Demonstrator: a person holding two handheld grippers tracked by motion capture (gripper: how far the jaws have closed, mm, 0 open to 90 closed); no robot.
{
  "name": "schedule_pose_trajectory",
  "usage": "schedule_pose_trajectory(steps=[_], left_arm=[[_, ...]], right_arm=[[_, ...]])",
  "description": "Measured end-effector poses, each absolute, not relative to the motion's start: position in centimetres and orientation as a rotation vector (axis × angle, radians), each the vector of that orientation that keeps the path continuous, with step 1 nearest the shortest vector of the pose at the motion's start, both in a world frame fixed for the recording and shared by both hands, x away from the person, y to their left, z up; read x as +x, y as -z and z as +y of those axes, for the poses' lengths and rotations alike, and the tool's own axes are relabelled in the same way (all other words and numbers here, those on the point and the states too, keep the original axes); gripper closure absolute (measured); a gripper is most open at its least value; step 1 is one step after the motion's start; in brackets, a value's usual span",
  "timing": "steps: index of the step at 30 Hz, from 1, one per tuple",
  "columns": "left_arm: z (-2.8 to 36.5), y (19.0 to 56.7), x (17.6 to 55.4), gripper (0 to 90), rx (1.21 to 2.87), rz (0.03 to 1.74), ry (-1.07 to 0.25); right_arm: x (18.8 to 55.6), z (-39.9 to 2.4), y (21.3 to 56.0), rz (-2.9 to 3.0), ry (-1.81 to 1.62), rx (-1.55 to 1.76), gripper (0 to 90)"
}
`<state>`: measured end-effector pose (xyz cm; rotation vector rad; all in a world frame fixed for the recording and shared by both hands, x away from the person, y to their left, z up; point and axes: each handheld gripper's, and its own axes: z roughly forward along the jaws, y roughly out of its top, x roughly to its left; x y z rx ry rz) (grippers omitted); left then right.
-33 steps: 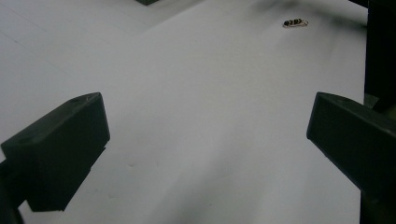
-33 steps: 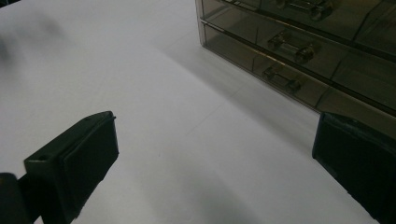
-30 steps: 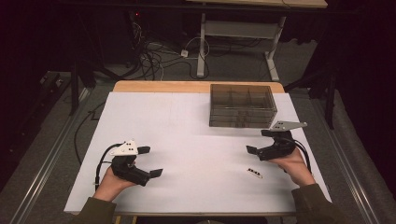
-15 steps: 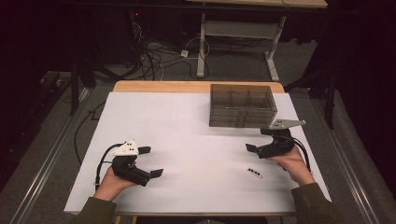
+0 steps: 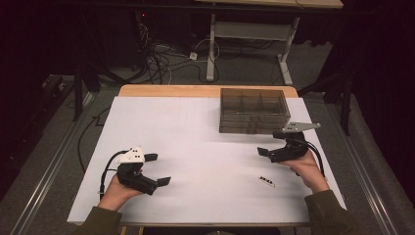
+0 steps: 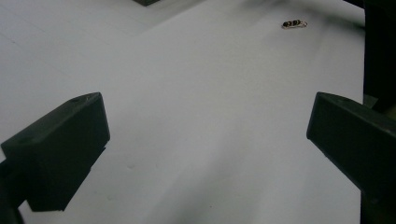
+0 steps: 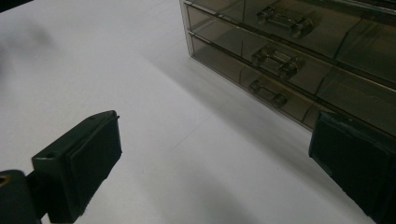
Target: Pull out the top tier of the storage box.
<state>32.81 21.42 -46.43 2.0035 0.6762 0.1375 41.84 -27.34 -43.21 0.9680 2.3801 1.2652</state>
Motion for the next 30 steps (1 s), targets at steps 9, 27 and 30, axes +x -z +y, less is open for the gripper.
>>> schedule_pose_trajectory(steps=[9, 27, 30], left_arm=[[21.4, 46.4, 32.8, 0.0, 2.0, 0.675, -0.134], [21.4, 46.5, 32.9, 0.0, 1.999, 0.674, -0.132], [21.4, 46.5, 32.9, 0.0, 1.998, 0.673, -0.13]], right_arm=[[42.2, -27.2, 43.3, 2.387, -1.265, 0.967, 4.0], [43.4, -26.8, 43.1, 2.374, -1.272, 0.97, 6.3], [43.7, -26.6, 43.1, 2.373, -1.272, 0.974, 6.7]])
